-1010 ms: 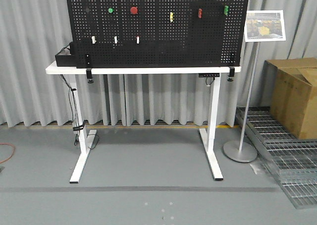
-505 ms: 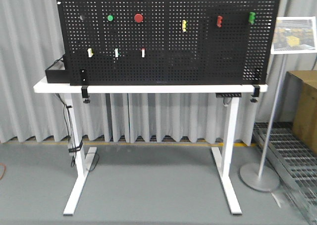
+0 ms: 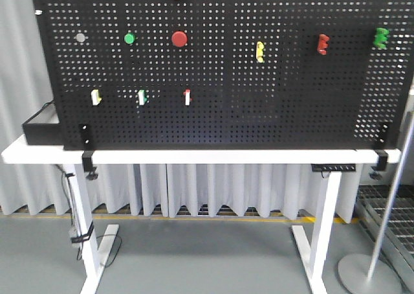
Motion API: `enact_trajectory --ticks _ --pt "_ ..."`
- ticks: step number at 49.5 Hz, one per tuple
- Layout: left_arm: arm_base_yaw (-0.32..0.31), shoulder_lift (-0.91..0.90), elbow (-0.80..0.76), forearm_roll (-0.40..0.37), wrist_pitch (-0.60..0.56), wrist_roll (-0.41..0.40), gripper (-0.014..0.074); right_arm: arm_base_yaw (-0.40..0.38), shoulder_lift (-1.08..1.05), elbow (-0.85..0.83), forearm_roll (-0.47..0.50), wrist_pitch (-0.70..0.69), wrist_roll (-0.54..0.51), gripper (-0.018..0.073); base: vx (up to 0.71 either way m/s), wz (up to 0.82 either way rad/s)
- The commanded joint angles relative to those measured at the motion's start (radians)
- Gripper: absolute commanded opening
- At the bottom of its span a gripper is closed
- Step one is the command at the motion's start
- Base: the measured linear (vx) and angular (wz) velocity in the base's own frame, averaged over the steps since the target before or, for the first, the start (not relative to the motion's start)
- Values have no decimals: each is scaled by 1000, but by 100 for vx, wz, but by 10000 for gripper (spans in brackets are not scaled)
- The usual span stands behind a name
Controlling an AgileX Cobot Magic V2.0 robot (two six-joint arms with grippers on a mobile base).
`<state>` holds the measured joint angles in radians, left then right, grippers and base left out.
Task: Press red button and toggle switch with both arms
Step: 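Drive the base forward up to the black pegboard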
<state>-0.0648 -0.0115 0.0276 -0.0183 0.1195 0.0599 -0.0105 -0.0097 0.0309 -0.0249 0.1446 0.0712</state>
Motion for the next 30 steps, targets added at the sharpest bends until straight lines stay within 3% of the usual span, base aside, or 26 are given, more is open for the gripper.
enact_trajectory --ticks 1,30 --pt "-6 -6 33 -2 -82 -8 2 -4 -16 11 -4 -77 -7 -3 46 0" --pt "-6 -6 33 -2 -82 -8 2 -4 -16 11 -4 -77 -7 -3 46 3"
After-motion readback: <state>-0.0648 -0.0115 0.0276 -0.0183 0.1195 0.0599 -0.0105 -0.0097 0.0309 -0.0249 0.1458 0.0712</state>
